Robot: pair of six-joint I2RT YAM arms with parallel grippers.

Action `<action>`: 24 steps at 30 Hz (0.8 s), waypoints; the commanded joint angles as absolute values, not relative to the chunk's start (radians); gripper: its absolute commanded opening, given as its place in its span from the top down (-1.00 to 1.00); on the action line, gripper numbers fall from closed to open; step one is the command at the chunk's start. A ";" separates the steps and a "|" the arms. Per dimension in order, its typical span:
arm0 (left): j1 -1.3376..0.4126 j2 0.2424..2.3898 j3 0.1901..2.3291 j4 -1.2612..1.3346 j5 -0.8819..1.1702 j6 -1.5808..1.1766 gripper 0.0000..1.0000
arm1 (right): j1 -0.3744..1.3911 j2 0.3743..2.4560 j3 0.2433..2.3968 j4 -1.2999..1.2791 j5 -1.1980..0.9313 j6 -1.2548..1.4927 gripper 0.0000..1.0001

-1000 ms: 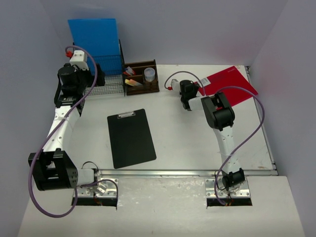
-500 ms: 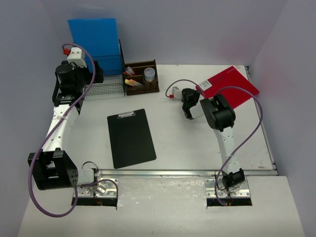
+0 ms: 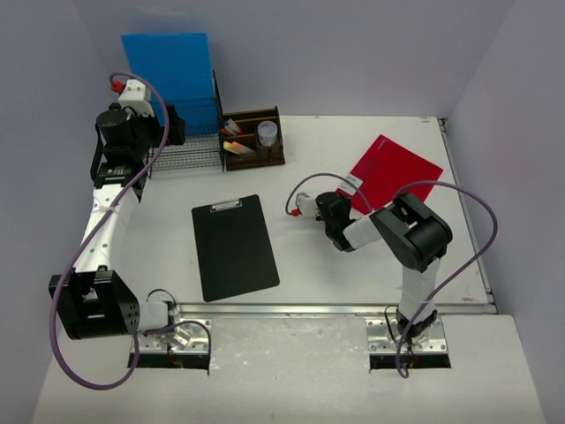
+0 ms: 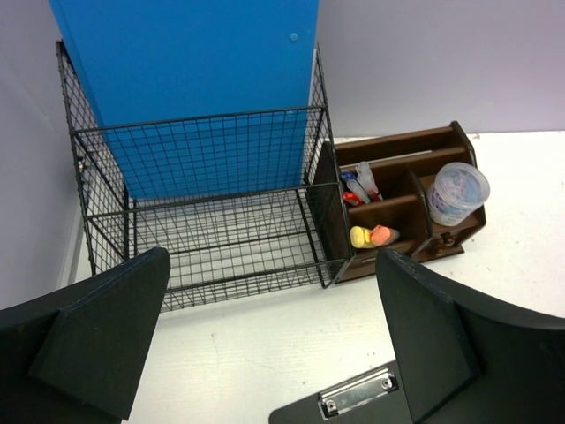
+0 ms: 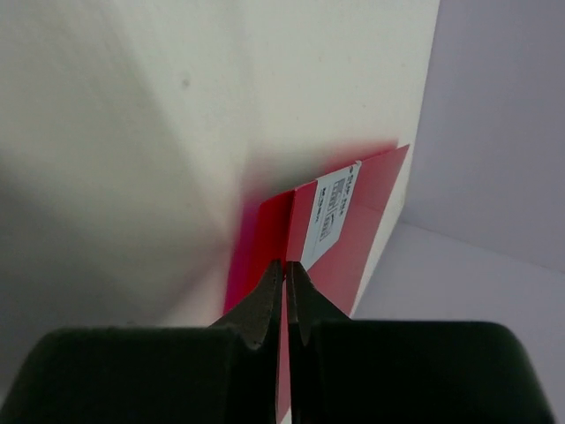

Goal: Organize the desk

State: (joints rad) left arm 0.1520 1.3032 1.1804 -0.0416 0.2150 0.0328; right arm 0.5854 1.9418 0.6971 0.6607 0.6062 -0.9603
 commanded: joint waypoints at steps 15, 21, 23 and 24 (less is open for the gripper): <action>0.124 1.337 1.234 -0.120 0.499 0.011 -0.99 | 0.954 1.500 0.792 -0.239 0.142 -0.224 0.51; 0.031 1.319 1.162 -0.133 0.582 0.009 -0.94 | 0.898 1.366 0.880 -0.371 0.055 -0.107 -0.18; -0.010 1.310 1.132 -0.127 0.581 0.011 -0.92 | 0.841 1.359 0.926 -0.408 0.020 -0.067 -0.17; -0.036 1.307 1.119 -0.125 0.580 -0.004 -0.91 | 0.802 1.355 0.944 -0.419 -0.003 -0.045 -0.16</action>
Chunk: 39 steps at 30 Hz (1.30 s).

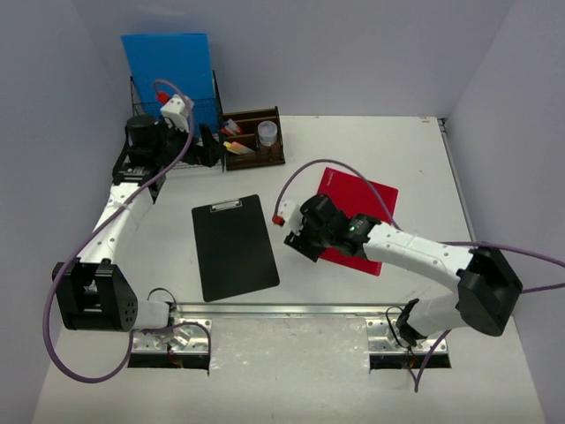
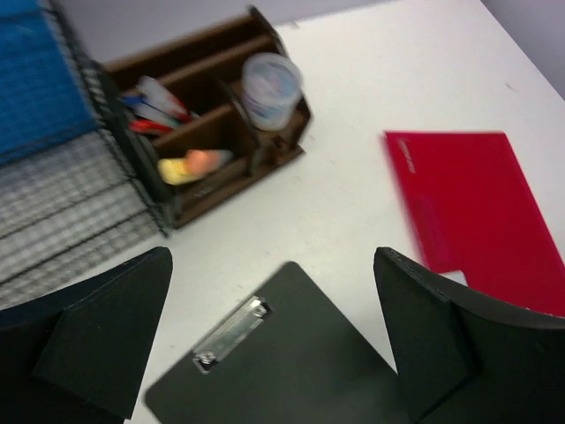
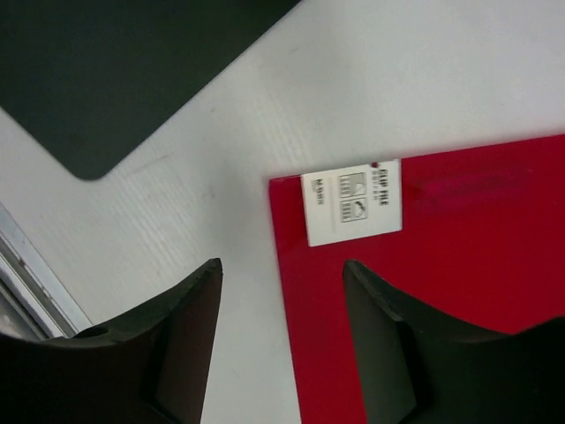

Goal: Organize the desk

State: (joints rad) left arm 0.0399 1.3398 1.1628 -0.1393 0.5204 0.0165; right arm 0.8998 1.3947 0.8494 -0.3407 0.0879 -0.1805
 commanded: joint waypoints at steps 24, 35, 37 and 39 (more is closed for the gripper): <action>-0.463 1.994 1.325 0.054 0.607 -0.366 -0.71 | -0.170 1.552 0.930 -0.551 -0.402 0.223 -0.10; -0.477 2.206 1.401 0.160 0.682 -0.429 -0.68 | -0.262 1.764 1.013 -0.543 -0.290 0.246 -0.24; -0.479 2.220 1.403 0.179 0.685 -0.439 -0.67 | -0.265 1.776 1.021 -0.540 -0.264 0.246 -0.31; -0.477 2.230 1.403 0.185 0.681 -0.443 -0.67 | -0.268 1.781 1.022 -0.534 -0.252 0.245 -0.40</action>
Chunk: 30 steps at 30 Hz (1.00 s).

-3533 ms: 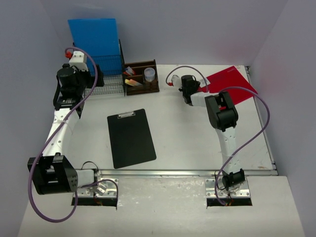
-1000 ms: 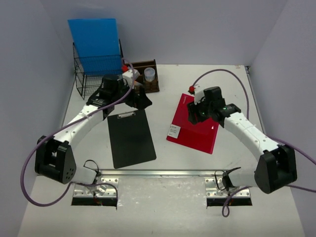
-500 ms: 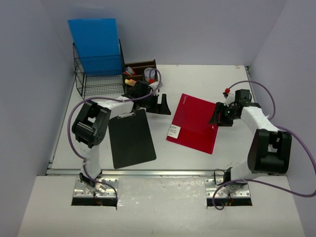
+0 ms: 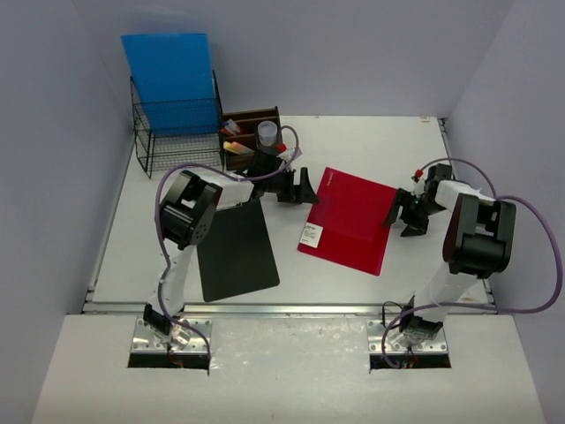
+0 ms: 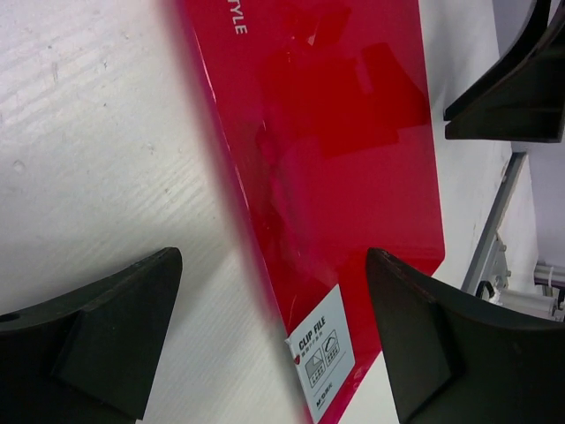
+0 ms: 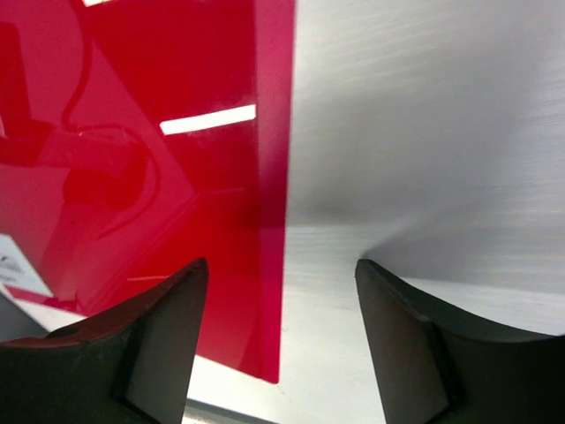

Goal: Organize the desk

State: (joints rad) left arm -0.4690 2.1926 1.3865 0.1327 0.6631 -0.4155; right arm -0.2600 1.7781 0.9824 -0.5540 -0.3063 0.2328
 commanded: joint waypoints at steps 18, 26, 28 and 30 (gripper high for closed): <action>-0.531 2.393 1.460 0.251 0.725 -0.526 -0.68 | -0.191 2.055 1.189 -0.559 -0.388 0.299 -0.42; -0.572 2.430 1.472 0.365 0.844 -0.624 -0.55 | -0.143 2.103 1.208 -0.570 -0.422 0.305 -0.29; -0.579 2.432 1.456 0.435 0.892 -0.677 -0.44 | -0.136 2.105 1.211 -0.568 -0.433 0.306 -0.27; -0.586 2.436 1.451 0.474 0.928 -0.704 -0.38 | -0.128 2.108 1.213 -0.568 -0.436 0.302 -0.23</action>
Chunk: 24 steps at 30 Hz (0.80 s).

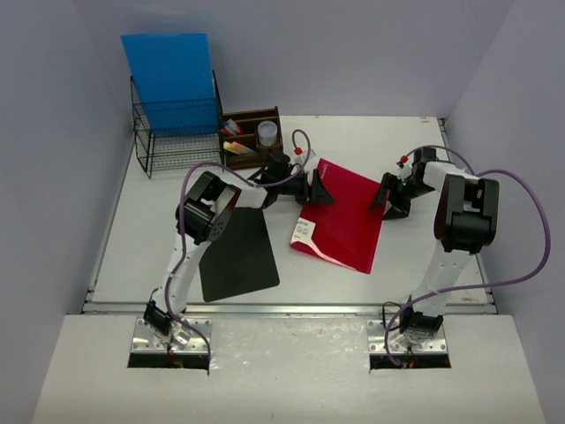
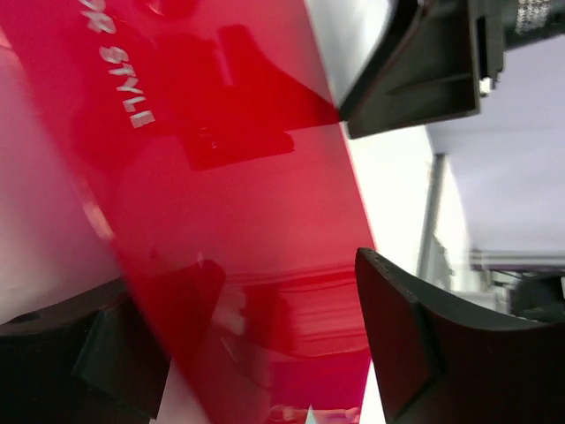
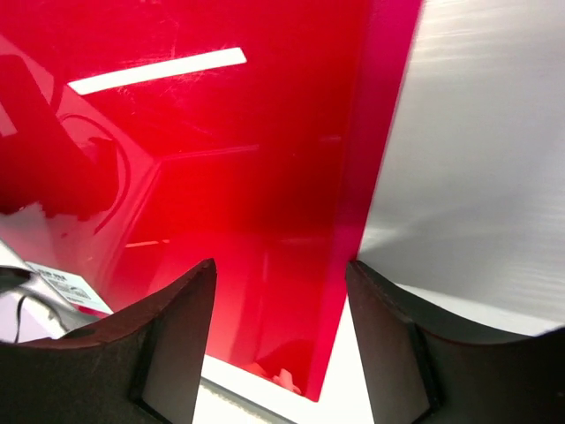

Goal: Organize the desk

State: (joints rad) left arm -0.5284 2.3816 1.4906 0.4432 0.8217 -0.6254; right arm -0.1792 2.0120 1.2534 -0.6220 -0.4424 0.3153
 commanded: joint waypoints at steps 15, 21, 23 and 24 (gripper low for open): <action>-0.534 2.182 1.281 0.532 0.863 -0.565 1.00 | -0.113 1.896 1.189 -0.557 -0.653 0.218 -0.54; -0.493 1.976 1.204 0.481 0.847 -0.451 1.00 | -0.121 1.726 1.197 -0.580 -0.827 0.180 -0.77; -0.484 1.904 1.196 0.443 0.833 -0.412 1.00 | -0.124 1.656 1.199 -0.583 -0.868 0.159 -0.82; -0.476 1.882 1.190 0.435 0.820 -0.406 1.00 | -0.124 1.632 1.198 -0.582 -0.890 0.145 -0.87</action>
State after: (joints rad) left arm -0.5087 2.0341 1.1905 0.4065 0.8431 -0.5348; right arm -0.1159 1.7645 1.1790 -0.5995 -0.7376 0.2050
